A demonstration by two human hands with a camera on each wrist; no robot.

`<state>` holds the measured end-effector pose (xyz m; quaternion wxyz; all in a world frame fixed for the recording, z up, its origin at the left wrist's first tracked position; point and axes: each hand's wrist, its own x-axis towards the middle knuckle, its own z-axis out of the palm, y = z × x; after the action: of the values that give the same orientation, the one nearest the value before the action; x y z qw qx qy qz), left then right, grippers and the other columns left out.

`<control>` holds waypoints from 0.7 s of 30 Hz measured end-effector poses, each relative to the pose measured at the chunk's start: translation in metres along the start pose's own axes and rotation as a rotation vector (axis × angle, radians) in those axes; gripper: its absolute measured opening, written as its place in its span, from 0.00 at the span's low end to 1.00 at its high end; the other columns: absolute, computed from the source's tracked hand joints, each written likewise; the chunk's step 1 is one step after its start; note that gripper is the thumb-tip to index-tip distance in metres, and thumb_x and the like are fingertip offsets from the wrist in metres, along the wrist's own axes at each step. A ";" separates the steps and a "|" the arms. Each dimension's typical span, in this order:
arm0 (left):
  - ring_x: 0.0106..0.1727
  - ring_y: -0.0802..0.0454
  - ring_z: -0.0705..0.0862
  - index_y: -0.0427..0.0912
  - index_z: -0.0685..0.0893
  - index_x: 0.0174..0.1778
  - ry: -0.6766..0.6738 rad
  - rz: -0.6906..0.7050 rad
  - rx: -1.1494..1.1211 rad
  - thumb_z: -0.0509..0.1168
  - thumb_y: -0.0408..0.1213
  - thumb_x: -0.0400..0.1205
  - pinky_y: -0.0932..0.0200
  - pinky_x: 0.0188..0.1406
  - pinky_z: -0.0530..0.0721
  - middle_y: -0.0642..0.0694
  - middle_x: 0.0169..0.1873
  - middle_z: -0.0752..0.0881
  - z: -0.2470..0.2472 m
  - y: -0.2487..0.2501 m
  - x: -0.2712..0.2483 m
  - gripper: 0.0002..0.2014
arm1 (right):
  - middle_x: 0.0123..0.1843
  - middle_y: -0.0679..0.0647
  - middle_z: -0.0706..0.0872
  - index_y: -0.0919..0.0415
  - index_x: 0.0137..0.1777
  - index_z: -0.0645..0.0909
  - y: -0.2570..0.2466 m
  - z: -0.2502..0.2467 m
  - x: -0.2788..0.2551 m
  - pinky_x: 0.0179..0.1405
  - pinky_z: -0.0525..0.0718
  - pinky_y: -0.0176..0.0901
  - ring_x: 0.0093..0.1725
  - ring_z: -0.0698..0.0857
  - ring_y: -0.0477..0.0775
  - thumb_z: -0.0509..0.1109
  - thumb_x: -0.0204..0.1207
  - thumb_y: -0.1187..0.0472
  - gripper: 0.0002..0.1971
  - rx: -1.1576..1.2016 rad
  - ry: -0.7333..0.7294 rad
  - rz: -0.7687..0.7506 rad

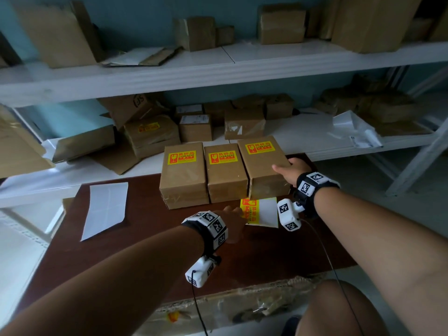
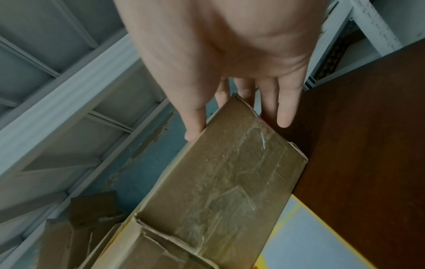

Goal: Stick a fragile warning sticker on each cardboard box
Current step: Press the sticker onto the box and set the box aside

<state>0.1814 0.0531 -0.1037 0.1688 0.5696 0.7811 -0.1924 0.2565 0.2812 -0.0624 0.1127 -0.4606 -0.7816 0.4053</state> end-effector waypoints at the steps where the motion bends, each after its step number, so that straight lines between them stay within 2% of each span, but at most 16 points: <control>1: 0.80 0.37 0.65 0.54 0.65 0.83 0.002 -0.003 -0.004 0.60 0.52 0.85 0.33 0.70 0.76 0.47 0.82 0.61 0.005 -0.003 -0.006 0.29 | 0.50 0.55 0.90 0.55 0.55 0.87 0.000 0.000 0.000 0.43 0.83 0.46 0.45 0.87 0.58 0.75 0.75 0.42 0.19 -0.017 0.018 0.001; 5: 0.77 0.38 0.69 0.54 0.66 0.82 0.034 -0.017 0.023 0.60 0.50 0.84 0.35 0.70 0.77 0.47 0.80 0.64 0.027 -0.016 -0.032 0.28 | 0.47 0.59 0.91 0.58 0.50 0.88 -0.002 0.000 -0.004 0.47 0.85 0.49 0.44 0.89 0.63 0.73 0.72 0.37 0.23 -0.083 0.067 0.006; 10: 0.79 0.42 0.71 0.57 0.65 0.81 -0.008 -0.093 -0.033 0.60 0.54 0.81 0.41 0.75 0.74 0.50 0.80 0.67 0.048 -0.052 -0.072 0.30 | 0.57 0.63 0.88 0.61 0.63 0.82 -0.003 0.005 -0.016 0.54 0.84 0.54 0.53 0.87 0.67 0.65 0.78 0.36 0.29 -0.103 0.117 0.071; 13: 0.77 0.43 0.75 0.50 0.74 0.78 -0.072 -0.154 -0.092 0.63 0.51 0.80 0.43 0.73 0.77 0.47 0.78 0.74 0.046 -0.076 -0.094 0.29 | 0.71 0.65 0.80 0.62 0.77 0.73 -0.017 0.008 -0.032 0.62 0.81 0.58 0.66 0.82 0.69 0.65 0.82 0.43 0.30 -0.102 0.178 0.091; 16: 0.70 0.42 0.82 0.42 0.78 0.73 -0.073 -0.225 -0.096 0.66 0.41 0.81 0.45 0.66 0.83 0.43 0.71 0.80 0.042 -0.091 -0.110 0.23 | 0.76 0.66 0.73 0.60 0.79 0.71 -0.029 0.012 -0.046 0.66 0.79 0.60 0.71 0.78 0.70 0.70 0.82 0.52 0.27 -0.149 0.265 -0.010; 18: 0.69 0.42 0.81 0.45 0.76 0.75 0.009 -0.272 -0.117 0.64 0.43 0.84 0.47 0.64 0.84 0.43 0.71 0.78 0.042 -0.093 -0.114 0.22 | 0.77 0.64 0.70 0.57 0.78 0.72 -0.036 0.016 -0.056 0.69 0.78 0.60 0.73 0.76 0.69 0.70 0.81 0.54 0.26 -0.211 0.292 -0.102; 21: 0.79 0.39 0.70 0.61 0.60 0.84 0.015 -0.199 -0.160 0.60 0.48 0.86 0.40 0.73 0.76 0.44 0.79 0.66 0.043 -0.089 -0.109 0.29 | 0.77 0.62 0.71 0.55 0.77 0.73 -0.044 0.025 -0.072 0.70 0.78 0.60 0.74 0.75 0.68 0.70 0.81 0.54 0.25 -0.283 0.285 -0.212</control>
<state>0.1307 -0.0829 -0.0790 0.1881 0.4755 0.8477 -0.1410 0.2549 0.1993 -0.0320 0.1983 -0.4399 -0.8508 0.2081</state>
